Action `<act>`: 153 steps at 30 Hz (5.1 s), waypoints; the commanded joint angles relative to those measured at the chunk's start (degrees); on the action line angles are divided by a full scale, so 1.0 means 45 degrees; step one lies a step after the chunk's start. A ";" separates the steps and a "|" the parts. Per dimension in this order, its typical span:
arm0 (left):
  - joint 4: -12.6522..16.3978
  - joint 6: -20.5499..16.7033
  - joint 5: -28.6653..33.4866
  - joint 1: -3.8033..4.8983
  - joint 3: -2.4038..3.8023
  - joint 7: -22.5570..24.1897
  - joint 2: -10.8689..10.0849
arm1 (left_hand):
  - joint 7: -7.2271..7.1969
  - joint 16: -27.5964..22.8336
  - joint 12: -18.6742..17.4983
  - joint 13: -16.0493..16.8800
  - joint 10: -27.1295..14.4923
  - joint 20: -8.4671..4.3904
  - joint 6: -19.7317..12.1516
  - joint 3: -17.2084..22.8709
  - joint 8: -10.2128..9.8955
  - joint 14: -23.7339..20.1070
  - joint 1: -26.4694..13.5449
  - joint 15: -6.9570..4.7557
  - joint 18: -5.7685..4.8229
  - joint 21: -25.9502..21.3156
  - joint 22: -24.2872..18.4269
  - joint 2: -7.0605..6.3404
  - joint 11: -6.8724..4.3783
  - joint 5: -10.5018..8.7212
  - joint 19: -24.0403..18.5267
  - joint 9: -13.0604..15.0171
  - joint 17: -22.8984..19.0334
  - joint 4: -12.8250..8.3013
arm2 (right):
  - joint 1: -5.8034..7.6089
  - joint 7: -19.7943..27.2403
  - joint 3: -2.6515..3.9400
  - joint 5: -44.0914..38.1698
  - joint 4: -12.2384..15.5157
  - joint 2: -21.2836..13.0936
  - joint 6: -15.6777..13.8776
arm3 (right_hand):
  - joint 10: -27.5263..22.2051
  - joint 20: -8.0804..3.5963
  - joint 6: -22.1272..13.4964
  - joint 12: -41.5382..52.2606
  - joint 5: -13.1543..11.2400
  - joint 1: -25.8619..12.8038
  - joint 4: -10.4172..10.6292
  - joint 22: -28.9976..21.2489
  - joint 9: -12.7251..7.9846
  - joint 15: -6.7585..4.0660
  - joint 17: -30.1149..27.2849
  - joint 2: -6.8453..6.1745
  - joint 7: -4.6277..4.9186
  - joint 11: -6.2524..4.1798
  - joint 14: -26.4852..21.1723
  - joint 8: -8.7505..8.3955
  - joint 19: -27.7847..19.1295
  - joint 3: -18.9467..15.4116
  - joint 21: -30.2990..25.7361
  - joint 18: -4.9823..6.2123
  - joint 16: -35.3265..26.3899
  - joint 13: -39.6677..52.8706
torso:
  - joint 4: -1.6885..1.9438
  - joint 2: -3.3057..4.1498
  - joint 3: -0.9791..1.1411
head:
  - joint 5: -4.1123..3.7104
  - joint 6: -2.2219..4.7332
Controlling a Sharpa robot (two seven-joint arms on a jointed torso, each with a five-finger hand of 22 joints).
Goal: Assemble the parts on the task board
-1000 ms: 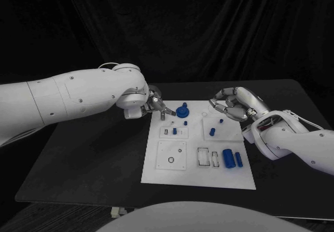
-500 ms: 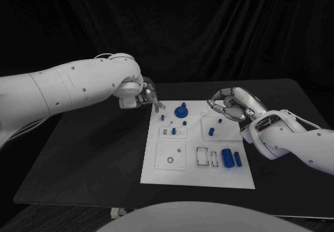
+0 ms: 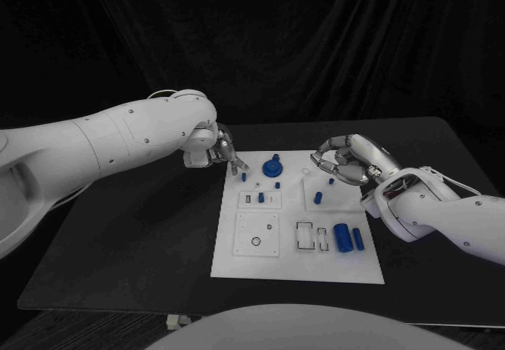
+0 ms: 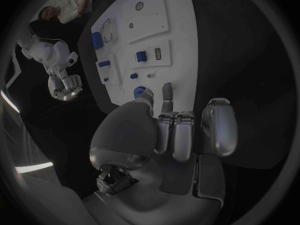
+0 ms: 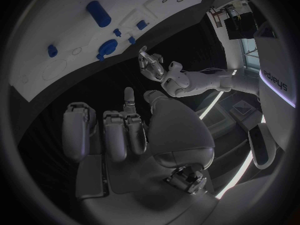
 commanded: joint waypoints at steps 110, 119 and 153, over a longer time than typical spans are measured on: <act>-0.1629 -0.0447 -0.2495 -0.1101 0.0017 0.1962 0.1128 | -0.0162 0.0082 0.0043 0.3354 0.1329 -0.0099 -0.0821 -0.0602 0.1320 0.1321 0.0801 -0.0139 0.0076 0.0110 0.2493 0.0528 -0.0162 0.2084 0.0504 0.1410 0.3354 -0.0422 | -0.0039 -0.0252 0.0010 -0.0093 -0.0072 -0.0007 0.0423 | 0.1369 -0.0019 -0.0006 0.0034 -0.0147 -0.0119 -0.0006 0.2507 -0.0028 -0.0019 0.3354 0.0099 -0.0008 -0.0029 0.1344 0.0121 -0.0057 -0.0001 -0.0049 0.0134 0.0033 0.3349 | 0.0013 -0.0054 0.0008 | 0.0032 0.0002; -0.1674 -0.0397 -0.2494 -0.1113 0.0017 0.2066 0.1192 | -0.0199 0.0082 0.0043 0.3354 0.1329 -0.0135 -0.0825 0.0103 0.1231 0.1321 0.1271 -0.0173 0.0076 0.0108 0.2493 0.0378 -0.0199 0.2845 0.0502 0.1351 0.3354 -0.0556 | -0.0039 -0.0260 0.0010 -0.0093 -0.0043 -0.0038 0.0405 | 0.1369 -0.0019 0.0000 0.0034 -0.0145 -0.0116 -0.0006 0.2507 -0.0029 -0.0020 0.3354 0.0102 -0.0009 -0.0030 0.1344 0.0126 -0.0057 0.0001 -0.0051 0.0134 0.0033 0.3349 | 0.0010 -0.0046 0.0003 | 0.0018 0.0002; 0.0724 -0.1520 -0.1433 -0.0810 0.0021 0.0619 -0.0151 | -0.0030 0.0082 0.0043 0.3354 0.1329 -0.0144 -0.0913 0.5978 0.2021 0.1321 0.1113 -0.0162 0.0075 0.0110 0.2490 -0.1564 -0.0133 0.5108 0.0541 0.2272 0.3354 -0.2333 | -0.0062 -0.0429 0.0010 -0.0094 -0.0025 -0.0107 0.0463 | 0.1369 -0.0022 0.0023 0.0034 -0.0134 -0.0098 -0.0006 0.2458 -0.0030 -0.0024 0.3354 0.0126 -0.0018 -0.0037 0.1344 0.0143 -0.0139 0.0019 -0.0185 0.0171 0.0033 0.3349 | 0.0023 -0.0081 0.0011 | 0.0085 0.0002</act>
